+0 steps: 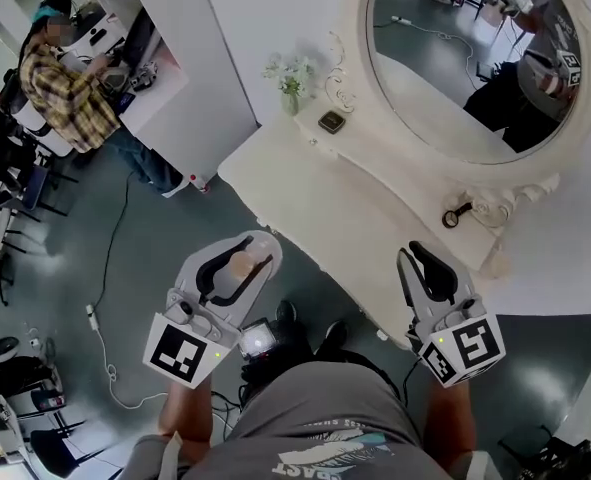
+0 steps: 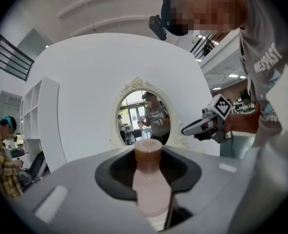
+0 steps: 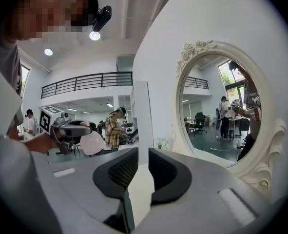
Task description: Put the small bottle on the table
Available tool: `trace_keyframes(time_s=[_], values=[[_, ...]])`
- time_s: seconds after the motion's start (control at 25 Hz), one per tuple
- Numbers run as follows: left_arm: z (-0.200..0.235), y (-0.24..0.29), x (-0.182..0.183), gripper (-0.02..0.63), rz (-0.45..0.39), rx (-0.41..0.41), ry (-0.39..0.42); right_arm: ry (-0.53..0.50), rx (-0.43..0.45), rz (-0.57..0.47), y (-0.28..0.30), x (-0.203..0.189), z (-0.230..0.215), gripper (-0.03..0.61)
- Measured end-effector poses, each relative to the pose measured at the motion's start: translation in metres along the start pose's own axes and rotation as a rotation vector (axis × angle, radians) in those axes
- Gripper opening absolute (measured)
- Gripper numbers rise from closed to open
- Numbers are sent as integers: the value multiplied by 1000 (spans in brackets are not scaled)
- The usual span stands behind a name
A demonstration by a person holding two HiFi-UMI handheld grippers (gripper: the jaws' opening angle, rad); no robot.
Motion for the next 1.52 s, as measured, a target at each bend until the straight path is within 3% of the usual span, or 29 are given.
trace_keyframes(time_s=[0.4, 0.76, 1.52], values=[[9, 46, -2, 123, -12, -80, -1, 24, -100, 10, -5, -2, -22, 66], [41, 90, -7, 124, -10, -120, -7, 46, -135, 35, 24, 4, -35, 66], [85, 195, -78, 123, 68, -163, -56, 132, -198, 111, 77, -30, -73, 66]])
Point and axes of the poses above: the fingertips, and each gripper's own axes: y forward along the fingers, z to its left, x out of its top, the point moved 7 cm from there along -y, backward along the fingers, and after that the axes turned 14 degrees about x, right-handed, at the moved point
